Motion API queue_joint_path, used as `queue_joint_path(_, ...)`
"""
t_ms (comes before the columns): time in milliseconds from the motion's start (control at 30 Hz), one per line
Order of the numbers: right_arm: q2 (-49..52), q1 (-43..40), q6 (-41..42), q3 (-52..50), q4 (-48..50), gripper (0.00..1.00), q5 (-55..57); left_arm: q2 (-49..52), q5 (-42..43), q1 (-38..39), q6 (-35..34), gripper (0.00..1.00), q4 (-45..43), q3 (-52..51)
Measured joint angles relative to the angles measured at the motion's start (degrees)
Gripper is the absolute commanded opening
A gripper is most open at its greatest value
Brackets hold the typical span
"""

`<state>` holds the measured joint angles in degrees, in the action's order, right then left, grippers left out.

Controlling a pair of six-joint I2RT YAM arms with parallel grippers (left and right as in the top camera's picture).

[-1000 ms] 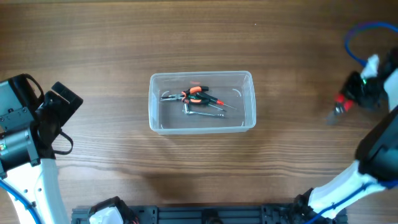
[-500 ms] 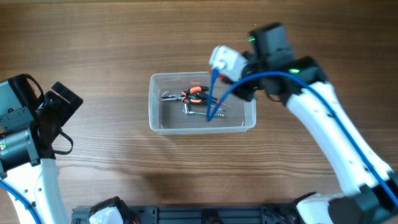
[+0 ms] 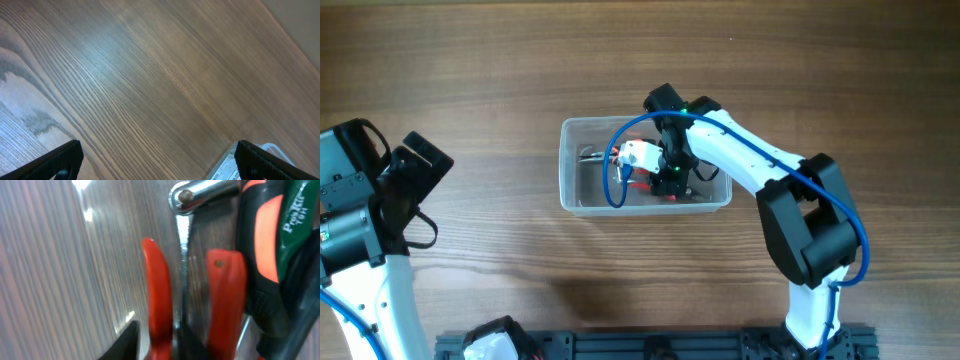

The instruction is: Pack container

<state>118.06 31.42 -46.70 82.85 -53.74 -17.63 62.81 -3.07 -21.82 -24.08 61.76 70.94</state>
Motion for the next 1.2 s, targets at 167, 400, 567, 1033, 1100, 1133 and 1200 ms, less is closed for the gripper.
queue_joint_path(167,-0.2,0.0,4.74,0.02,0.59,0.46,1.03,0.0,0.0,0.0,0.0,1.0,0.0,0.0)
queue_joint_path(400,-12.11,-1.68,19.15,5.14,8.74,1.0,12.59,0.0,0.02,0.0,0.02,1.0,-0.02,0.0)
queue_joint_path(567,-24.48,-12.13,30.32,8.11,17.31,1.0,16.22,0.0,0.11,0.31,1.95,1.0,-0.7,0.0)
queue_joint_path(1033,-24.85,-39.39,37.05,7.72,20.44,1.0,17.92,13.09,2.75,22.86,14.62,1.0,-27.89,-0.11)
queue_joint_path(1100,-24.96,-39.58,36.98,7.67,18.64,1.0,17.64,13.11,1.38,22.86,14.93,1.0,-28.04,-0.11)
queue_joint_path(1133,-25.49,-39.45,36.83,7.54,17.38,1.0,17.25,12.83,0.26,22.86,15.04,1.0,-27.23,-0.11)
queue_joint_path(1200,-27.32,-39.45,36.79,6.51,15.93,1.0,16.98,11.85,-0.98,22.91,14.99,1.0,-25.18,-0.11)
